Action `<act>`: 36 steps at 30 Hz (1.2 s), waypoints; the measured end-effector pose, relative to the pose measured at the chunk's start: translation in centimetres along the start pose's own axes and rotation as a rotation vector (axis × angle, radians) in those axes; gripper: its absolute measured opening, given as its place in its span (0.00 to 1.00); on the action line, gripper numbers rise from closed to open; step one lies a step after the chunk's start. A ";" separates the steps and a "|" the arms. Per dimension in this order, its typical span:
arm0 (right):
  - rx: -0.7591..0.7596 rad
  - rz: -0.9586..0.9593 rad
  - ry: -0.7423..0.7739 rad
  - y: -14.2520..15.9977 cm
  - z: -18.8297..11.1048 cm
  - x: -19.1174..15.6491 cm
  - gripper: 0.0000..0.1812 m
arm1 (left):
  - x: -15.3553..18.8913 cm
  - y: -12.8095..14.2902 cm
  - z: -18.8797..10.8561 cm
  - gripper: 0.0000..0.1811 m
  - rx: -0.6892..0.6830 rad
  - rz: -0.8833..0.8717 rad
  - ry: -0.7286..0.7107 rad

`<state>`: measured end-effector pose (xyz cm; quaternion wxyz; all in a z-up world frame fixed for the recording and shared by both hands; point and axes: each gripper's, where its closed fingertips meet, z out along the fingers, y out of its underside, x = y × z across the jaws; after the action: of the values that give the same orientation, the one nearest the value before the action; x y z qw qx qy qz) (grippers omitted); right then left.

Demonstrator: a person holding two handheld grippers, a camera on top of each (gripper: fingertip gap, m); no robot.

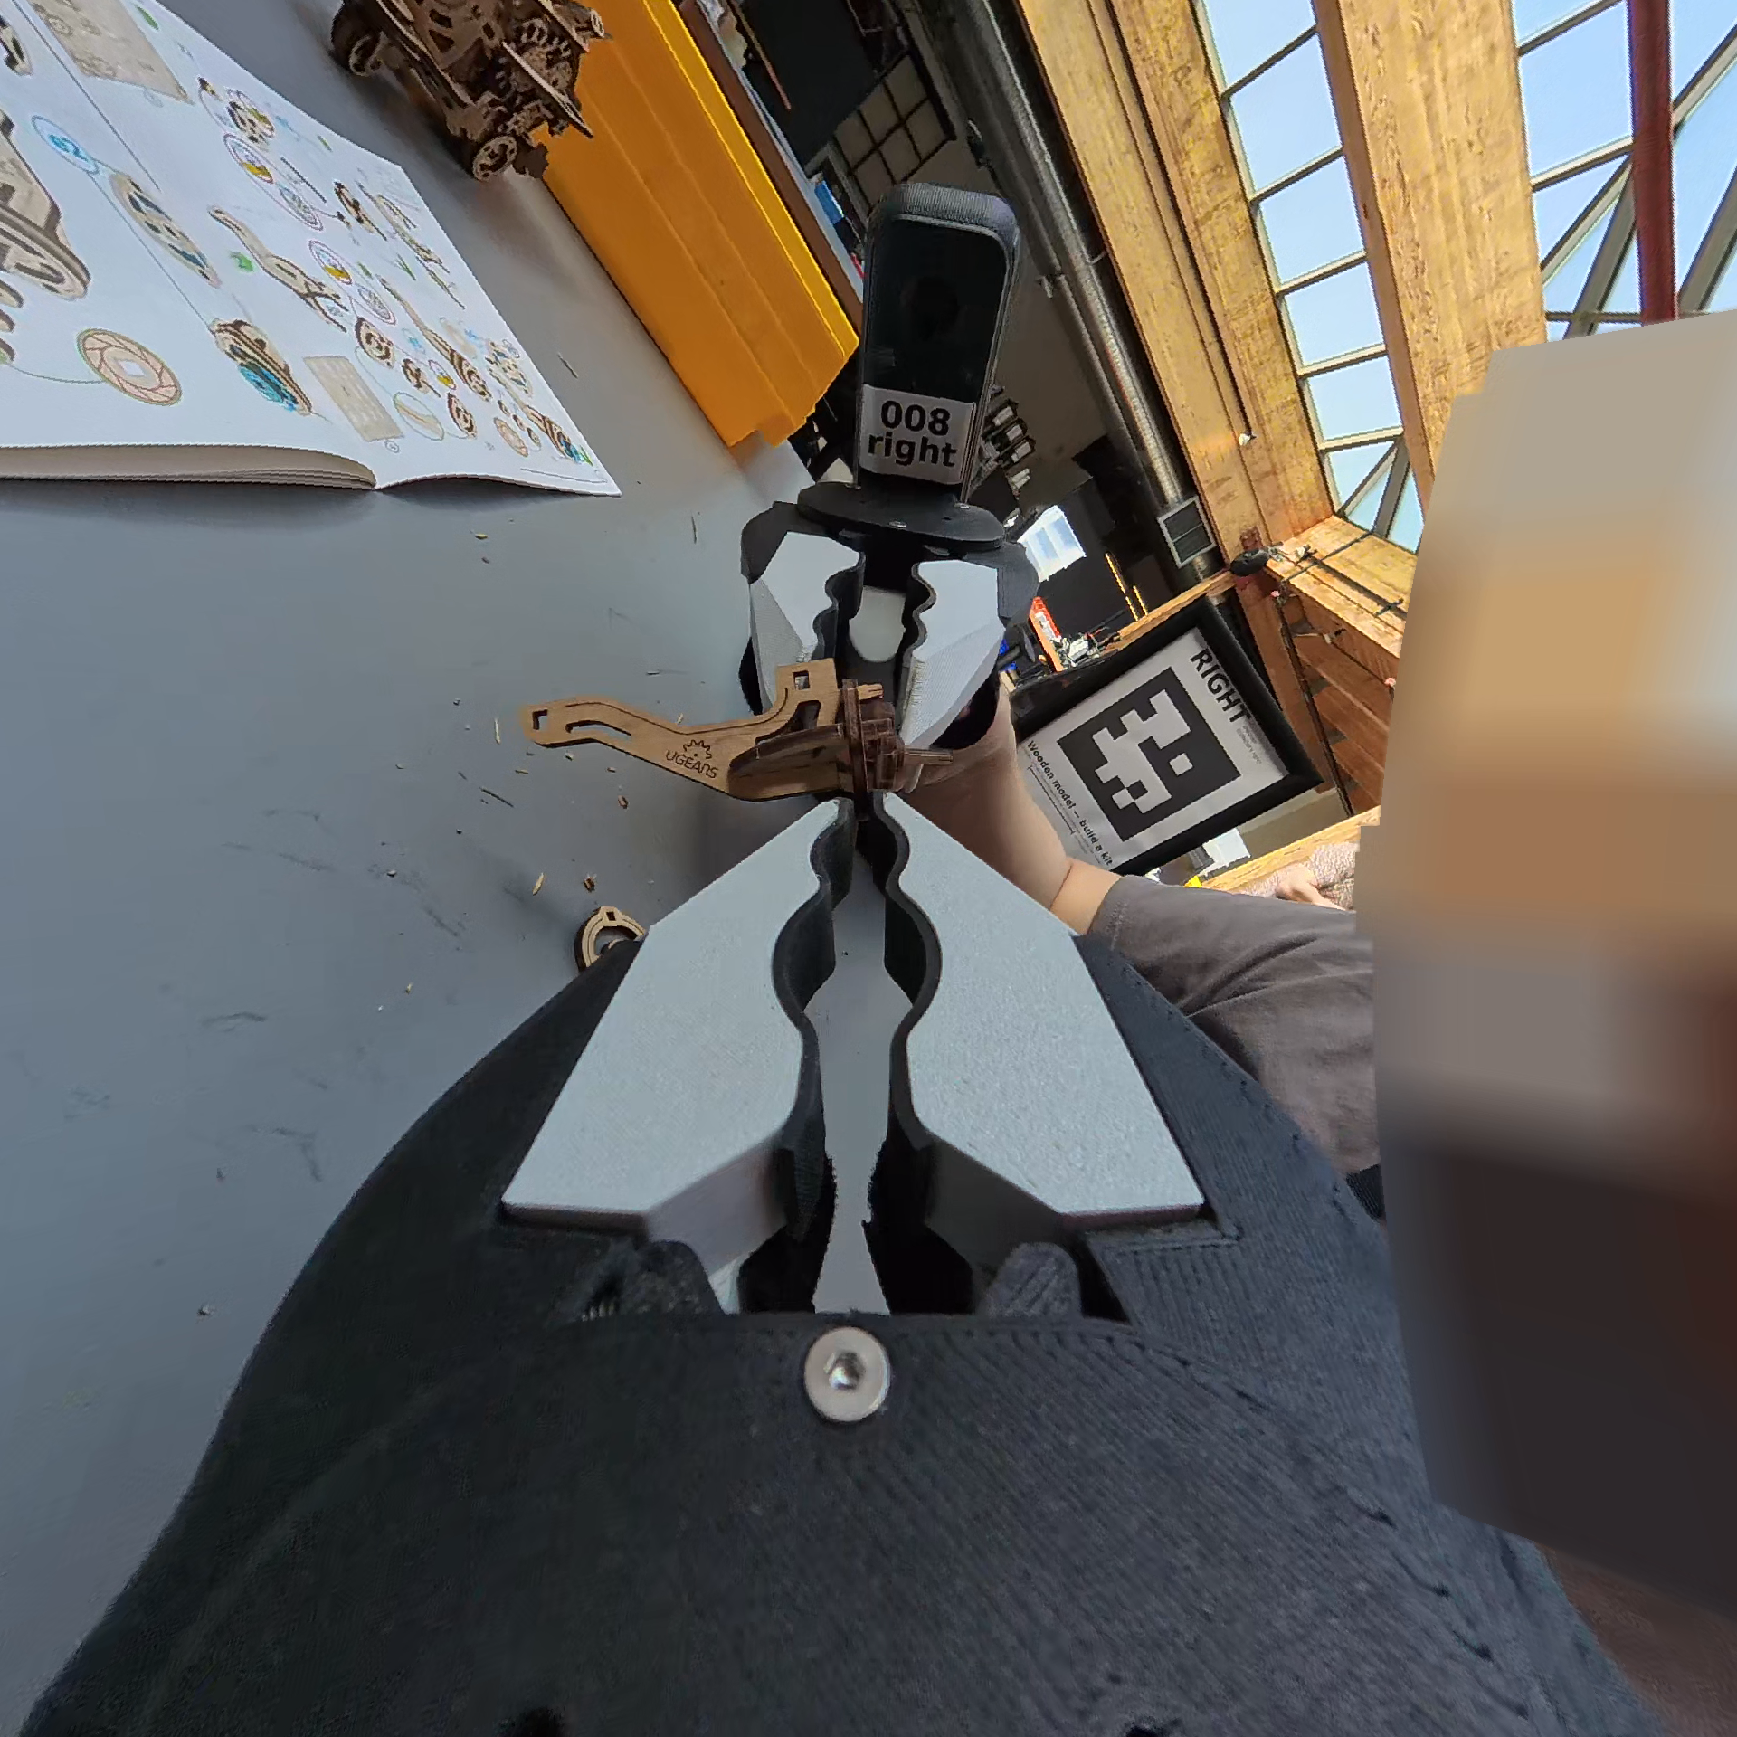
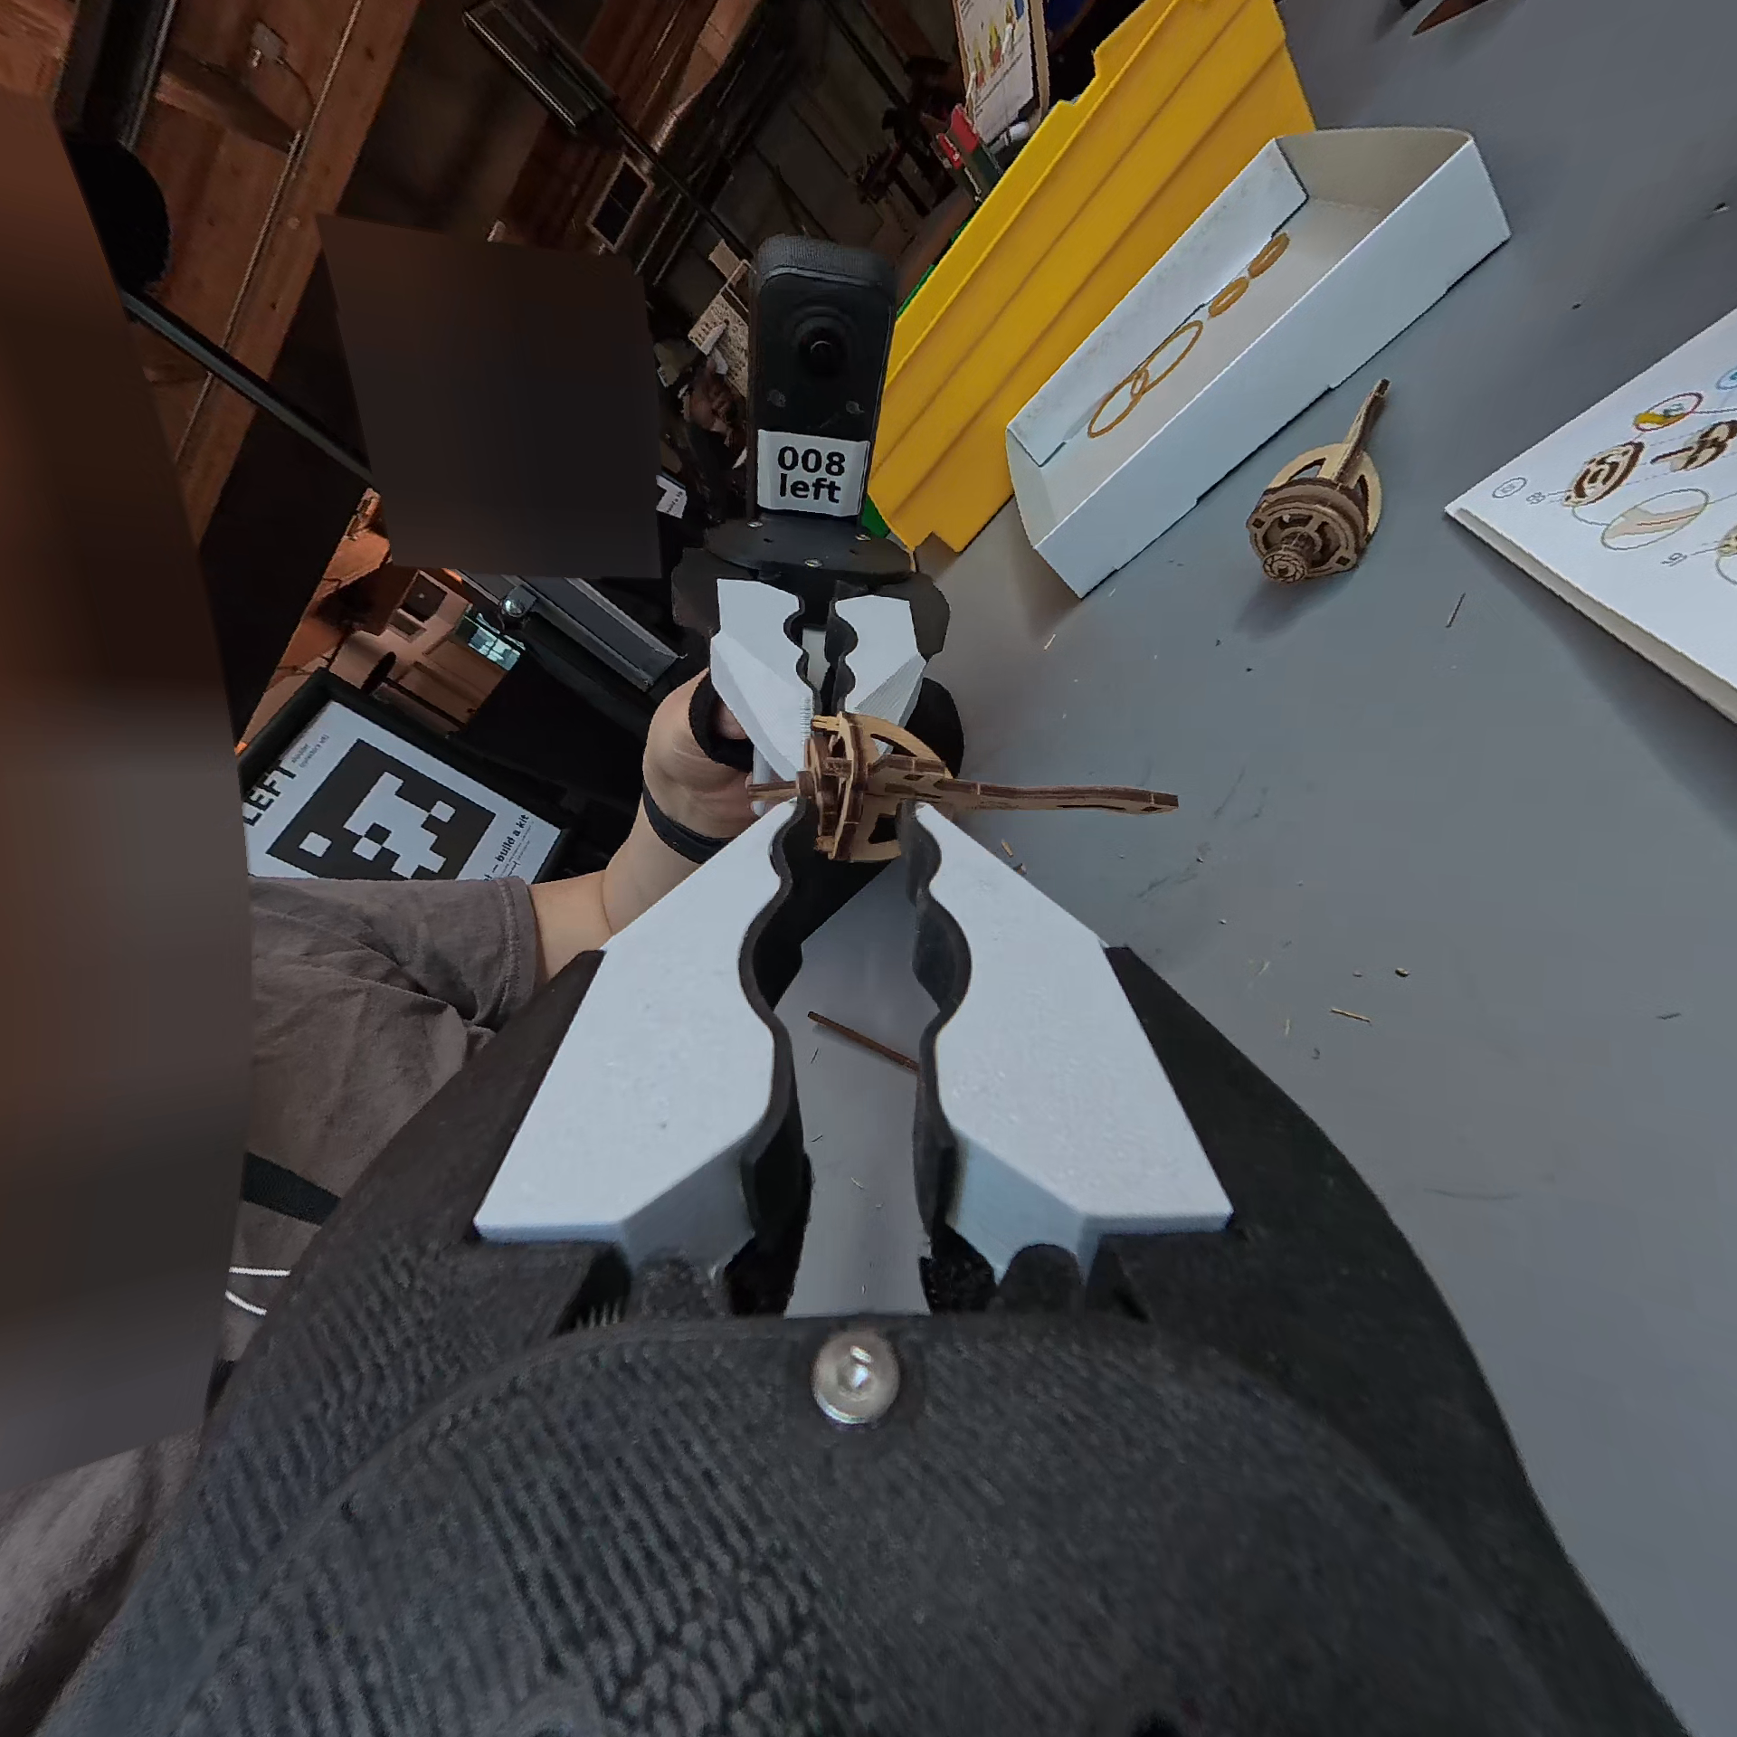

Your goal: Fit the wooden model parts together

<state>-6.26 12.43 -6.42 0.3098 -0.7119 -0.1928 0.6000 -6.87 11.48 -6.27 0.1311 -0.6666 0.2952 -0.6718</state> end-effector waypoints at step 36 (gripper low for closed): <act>0.042 -0.532 0.006 -0.7 -0.5 -3.0 0.03 | 2.6 -0.8 0.4 0.02 0.020 0.474 -0.114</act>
<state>-6.33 10.93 -3.71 0.4719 -0.6314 -0.3600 0.4990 -6.50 10.54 -3.74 0.3081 -0.6142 0.4287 -0.5866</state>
